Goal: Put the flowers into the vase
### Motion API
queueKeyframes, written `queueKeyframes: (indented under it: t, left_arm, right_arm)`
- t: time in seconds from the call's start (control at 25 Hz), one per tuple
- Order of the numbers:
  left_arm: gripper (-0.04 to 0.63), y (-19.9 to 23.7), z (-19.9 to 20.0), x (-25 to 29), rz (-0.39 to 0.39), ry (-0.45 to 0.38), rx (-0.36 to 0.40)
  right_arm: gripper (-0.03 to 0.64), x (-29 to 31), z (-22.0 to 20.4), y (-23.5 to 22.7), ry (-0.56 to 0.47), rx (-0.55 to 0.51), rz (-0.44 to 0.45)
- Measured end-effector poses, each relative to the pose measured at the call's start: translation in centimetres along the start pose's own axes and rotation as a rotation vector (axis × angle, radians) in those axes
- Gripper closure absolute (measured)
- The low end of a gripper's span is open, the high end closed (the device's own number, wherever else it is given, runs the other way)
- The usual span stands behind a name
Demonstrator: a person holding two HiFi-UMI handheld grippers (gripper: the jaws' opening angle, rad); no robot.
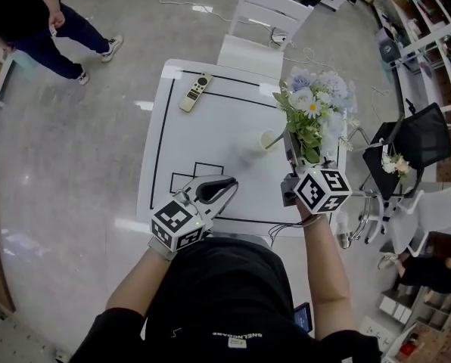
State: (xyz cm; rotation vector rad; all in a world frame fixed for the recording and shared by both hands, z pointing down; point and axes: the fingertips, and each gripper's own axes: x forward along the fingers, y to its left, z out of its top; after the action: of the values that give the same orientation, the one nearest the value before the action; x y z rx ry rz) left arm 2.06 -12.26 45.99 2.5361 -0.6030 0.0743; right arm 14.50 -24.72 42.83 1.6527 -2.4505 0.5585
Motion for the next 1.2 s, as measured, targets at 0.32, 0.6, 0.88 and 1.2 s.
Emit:
queueKeyframes:
  t: [0.32, 0.6, 0.88, 1.2]
  left_arm:
    - [0.588, 0.4, -0.2, -0.3, 0.002, 0.001, -0.001]
    - [0.588, 0.3, -0.5, -0.4, -0.002, 0.003, -0.002]
    - [0.588, -0.1, -0.6, -0.4, -0.017, 0.005, -0.001]
    - [0.588, -0.5, -1.0, -0.2, -0.033, 0.014, 0.0]
  right_arm:
    - [0.537, 0.3, -2.8, 1.3, 0.069, -0.057, -0.001]
    - [0.526, 0.0, -4.9, 1.8, 0.14, -0.094, 0.008]
    - [0.506, -0.7, -6.5, 2.0, 0.21, -0.085, 0.015]
    - [0.455, -1.5, -8.4, 2.3, 0.293, -0.085, 0.032]
